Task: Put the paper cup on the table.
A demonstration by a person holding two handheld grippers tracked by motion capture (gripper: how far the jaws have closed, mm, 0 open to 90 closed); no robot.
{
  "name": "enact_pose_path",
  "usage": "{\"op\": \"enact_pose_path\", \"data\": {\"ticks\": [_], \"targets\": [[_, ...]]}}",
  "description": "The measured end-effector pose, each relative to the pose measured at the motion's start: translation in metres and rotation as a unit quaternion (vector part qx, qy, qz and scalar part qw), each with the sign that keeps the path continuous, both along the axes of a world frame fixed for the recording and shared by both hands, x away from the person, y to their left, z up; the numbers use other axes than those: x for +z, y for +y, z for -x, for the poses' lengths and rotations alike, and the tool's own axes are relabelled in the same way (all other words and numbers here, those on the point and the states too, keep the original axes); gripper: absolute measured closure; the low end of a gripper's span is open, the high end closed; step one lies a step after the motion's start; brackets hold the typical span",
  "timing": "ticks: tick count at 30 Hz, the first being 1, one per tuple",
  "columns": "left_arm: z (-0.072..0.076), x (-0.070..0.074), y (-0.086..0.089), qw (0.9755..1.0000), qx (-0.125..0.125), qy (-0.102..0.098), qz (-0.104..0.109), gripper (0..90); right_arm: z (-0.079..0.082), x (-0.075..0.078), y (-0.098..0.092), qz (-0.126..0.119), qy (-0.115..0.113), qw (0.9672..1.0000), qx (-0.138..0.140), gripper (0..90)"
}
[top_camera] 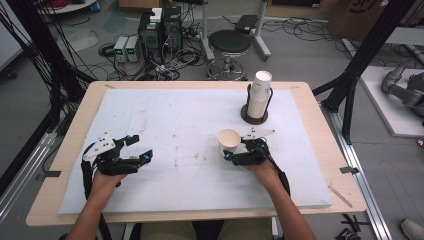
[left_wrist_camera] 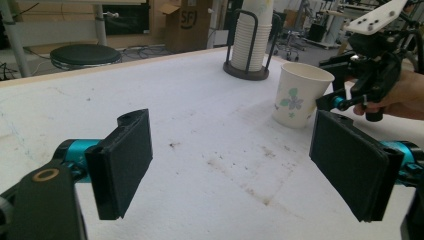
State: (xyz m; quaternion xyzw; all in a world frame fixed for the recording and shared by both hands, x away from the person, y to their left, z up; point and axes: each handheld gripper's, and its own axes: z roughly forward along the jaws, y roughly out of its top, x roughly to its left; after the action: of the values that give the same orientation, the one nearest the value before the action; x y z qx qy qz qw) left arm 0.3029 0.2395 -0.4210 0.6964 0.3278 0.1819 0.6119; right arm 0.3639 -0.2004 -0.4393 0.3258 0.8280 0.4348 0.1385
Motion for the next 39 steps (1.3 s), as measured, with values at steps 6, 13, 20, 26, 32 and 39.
{"op": "enact_pose_path", "data": {"ticks": [6,13,20,26,32,39], "targets": [[-0.001,-0.001,0.0,0.9999,0.002,0.001,0.01,15.8,0.017,0.013,-0.023,-0.018,-0.011,0.9998,0.001,20.2],[-0.001,0.0,-0.001,0.9999,0.007,-0.002,0.013,15.9,0.044,0.031,-0.055,-0.044,-0.05,0.9978,-0.009,20.2],[-0.002,0.0,-0.001,0.9998,0.014,-0.005,0.01,16.2,0.062,0.04,-0.084,-0.058,-0.079,0.9945,-0.035,20.2],[0.0,0.001,-0.001,0.9998,0.013,-0.011,0.01,16.2,0.071,0.045,-0.101,-0.067,-0.097,0.9913,-0.058,20.1],[0.005,0.002,0.0,0.9998,0.013,-0.015,0.008,16.3,0.08,0.048,-0.11,-0.071,-0.104,0.9895,-0.07,20.1],[0.01,0.002,0.003,0.9997,0.016,-0.019,0.01,16.3,0.084,0.047,-0.111,-0.071,-0.104,0.9892,-0.074,20.1]]}}
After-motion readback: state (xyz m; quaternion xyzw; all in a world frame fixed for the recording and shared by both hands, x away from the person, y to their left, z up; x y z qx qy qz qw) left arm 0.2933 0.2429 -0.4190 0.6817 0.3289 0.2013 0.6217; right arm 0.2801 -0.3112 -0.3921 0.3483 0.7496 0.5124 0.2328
